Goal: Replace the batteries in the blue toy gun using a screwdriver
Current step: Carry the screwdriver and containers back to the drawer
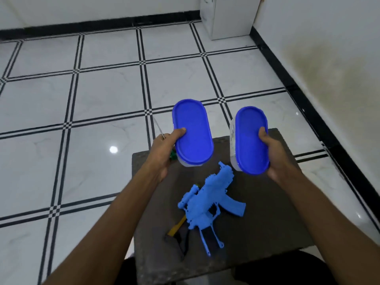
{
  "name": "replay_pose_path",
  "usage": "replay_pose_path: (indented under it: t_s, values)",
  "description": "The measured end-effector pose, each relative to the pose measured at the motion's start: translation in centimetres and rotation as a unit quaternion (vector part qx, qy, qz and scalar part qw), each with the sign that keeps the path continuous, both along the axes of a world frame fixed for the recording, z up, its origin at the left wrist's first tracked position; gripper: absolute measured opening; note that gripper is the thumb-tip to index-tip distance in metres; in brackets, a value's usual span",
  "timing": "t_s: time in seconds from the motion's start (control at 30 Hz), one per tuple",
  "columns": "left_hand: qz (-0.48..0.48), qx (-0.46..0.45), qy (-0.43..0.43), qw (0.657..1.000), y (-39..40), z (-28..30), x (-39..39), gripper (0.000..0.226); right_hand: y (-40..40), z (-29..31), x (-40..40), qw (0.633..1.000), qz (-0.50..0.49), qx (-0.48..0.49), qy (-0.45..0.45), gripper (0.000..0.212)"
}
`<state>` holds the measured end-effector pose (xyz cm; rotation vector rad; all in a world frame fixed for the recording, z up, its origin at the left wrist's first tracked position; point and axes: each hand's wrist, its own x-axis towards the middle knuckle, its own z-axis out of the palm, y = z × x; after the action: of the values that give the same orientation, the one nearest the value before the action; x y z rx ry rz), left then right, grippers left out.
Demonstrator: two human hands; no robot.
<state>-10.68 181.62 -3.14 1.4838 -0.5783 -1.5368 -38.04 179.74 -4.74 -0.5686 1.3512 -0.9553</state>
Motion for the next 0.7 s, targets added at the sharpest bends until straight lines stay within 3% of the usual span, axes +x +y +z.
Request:
replay_pose_path:
  t_s: [0.27, 0.43, 0.6, 0.7]
  values:
    - [-0.040, 0.056, 0.000, 0.998, 3.6, 10.6, 4.2, 0.038, 5.5, 12.6, 5.0, 0.996, -0.037, 0.060, 0.045, 0.051]
    - [-0.105, 0.064, -0.014, 0.992, 4.8, 14.7, 6.1, 0.059, 8.8, 18.0, 7.2, 0.995, -0.078, 0.050, 0.048, 0.031]
    - [-0.131, 0.092, -0.012, 0.987, 5.6, 17.2, 7.1, 0.036, 11.6, 20.7, 7.6, 0.989, -0.124, 0.064, 0.049, 0.032]
    - [-0.150, 0.109, -0.023, 0.982, 5.3, 18.5, 6.7, 0.038, 12.7, 21.4, 6.6, 0.988, -0.136, 0.060, 0.042, 0.039]
